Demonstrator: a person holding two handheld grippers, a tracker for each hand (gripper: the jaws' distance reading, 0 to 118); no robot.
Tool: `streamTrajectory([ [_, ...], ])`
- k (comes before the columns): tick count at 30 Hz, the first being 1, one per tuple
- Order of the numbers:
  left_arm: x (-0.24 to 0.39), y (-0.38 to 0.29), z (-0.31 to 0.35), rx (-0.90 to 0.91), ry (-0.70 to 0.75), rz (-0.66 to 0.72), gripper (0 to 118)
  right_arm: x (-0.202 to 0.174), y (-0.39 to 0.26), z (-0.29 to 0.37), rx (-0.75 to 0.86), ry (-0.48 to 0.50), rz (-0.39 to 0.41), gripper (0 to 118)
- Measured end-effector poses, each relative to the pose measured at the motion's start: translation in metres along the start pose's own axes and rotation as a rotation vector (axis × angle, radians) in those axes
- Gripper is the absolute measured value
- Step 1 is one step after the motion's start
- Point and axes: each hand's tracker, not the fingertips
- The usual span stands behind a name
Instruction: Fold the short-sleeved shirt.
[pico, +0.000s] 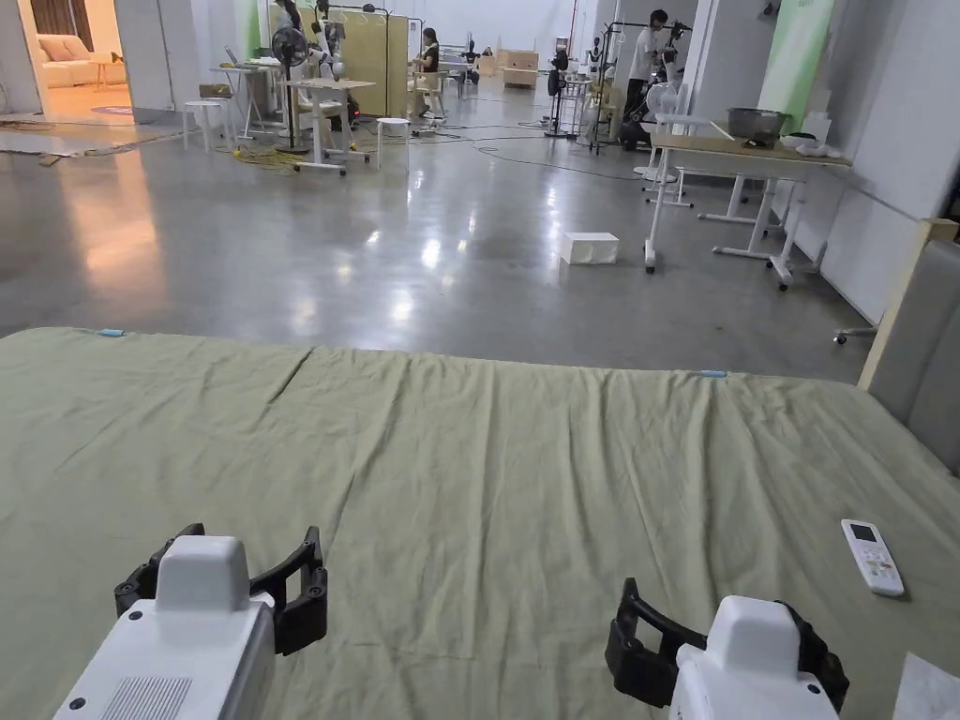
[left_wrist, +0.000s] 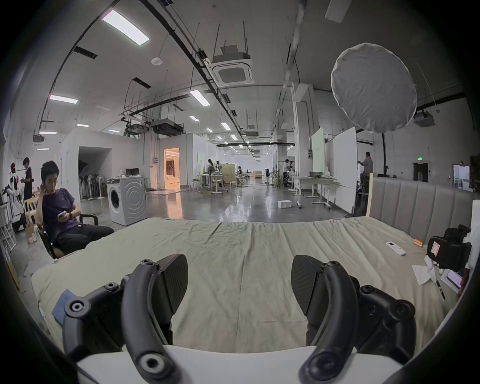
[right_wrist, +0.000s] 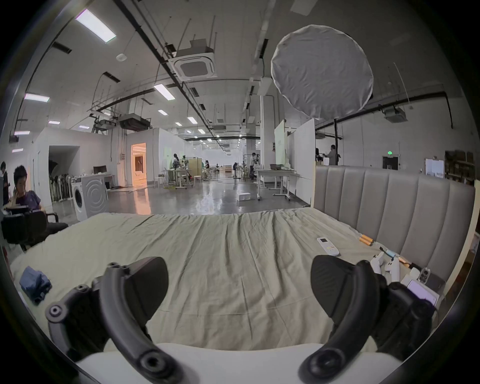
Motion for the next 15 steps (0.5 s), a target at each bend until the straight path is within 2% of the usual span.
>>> streamTrajectory([
  [3,-0.003,-0.003,-0.001,-0.015,-0.001,0.015,83,0.000,0.000,-0.001,-0.001,0.034,-0.026,116],
  [7,-0.007,-0.006,-0.002,-0.024,-0.007,0.047,84,-0.005,0.003,-0.003,0.000,0.026,0.011,116],
  [11,-0.010,-0.007,-0.002,-0.019,-0.015,0.061,88,-0.008,0.010,-0.006,0.000,0.029,0.003,116],
  [15,-0.014,-0.008,-0.005,-0.016,-0.004,0.088,93,-0.007,0.015,-0.007,-0.006,0.038,-0.054,116],
])
